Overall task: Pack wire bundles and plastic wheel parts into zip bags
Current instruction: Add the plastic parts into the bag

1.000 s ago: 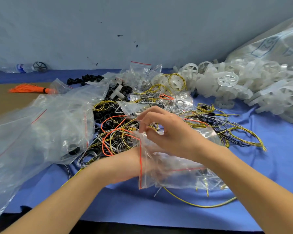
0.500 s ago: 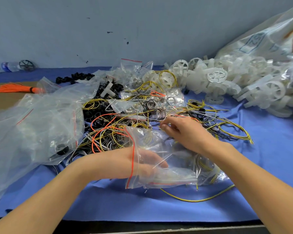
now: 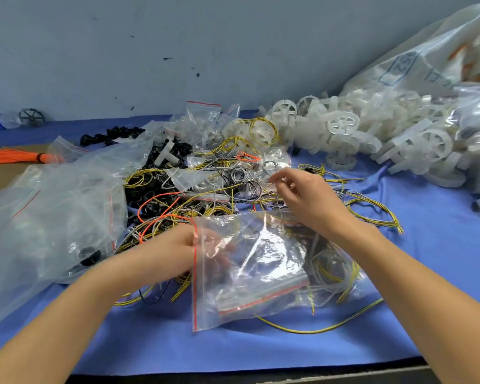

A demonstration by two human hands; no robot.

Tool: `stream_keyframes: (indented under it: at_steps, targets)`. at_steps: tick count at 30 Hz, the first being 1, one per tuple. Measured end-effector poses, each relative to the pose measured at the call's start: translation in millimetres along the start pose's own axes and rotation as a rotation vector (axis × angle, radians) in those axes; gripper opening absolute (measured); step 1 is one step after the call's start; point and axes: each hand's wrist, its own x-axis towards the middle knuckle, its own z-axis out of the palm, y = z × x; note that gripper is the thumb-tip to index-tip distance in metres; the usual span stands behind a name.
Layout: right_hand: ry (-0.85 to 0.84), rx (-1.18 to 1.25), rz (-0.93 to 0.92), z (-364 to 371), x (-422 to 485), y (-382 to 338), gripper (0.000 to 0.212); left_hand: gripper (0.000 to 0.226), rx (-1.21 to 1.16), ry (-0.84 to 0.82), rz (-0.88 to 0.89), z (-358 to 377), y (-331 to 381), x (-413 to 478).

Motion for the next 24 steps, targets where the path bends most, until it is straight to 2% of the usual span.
stream_keyframes:
  at_steps: [2,4,7,10,13,16,22,24]
  targets:
    - [0.039,0.023,0.042,-8.0,1.8,1.5,0.022,0.018,-0.145,0.054,0.019,-8.0,0.2,0.1]
    - [0.074,0.029,0.082,-16.2,3.2,4.6,0.023,0.02,-0.216,0.207,0.038,-18.5,3.3,2.1]
    - [0.119,0.024,0.155,-27.6,4.9,12.2,0.025,0.021,-0.152,0.482,0.161,-29.4,9.2,9.4]
    - [0.126,0.018,0.235,-37.4,4.8,23.1,0.026,0.021,-0.082,0.598,0.346,-22.3,28.2,10.5]
    - [0.134,0.006,0.323,-47.3,1.8,36.6,0.026,0.02,-0.041,0.547,0.461,-1.0,49.2,11.1]
    - [0.172,0.078,0.438,-59.6,-1.0,53.6,0.027,0.018,0.032,0.445,0.462,26.7,68.1,24.7]
    - [0.394,0.498,0.738,-87.8,-6.1,94.6,0.027,0.017,0.184,0.227,0.491,97.8,129.7,103.2]
    - [0.472,0.634,0.809,-94.2,-6.8,107.9,0.02,0.022,0.242,0.171,0.484,125.6,154.1,141.2]
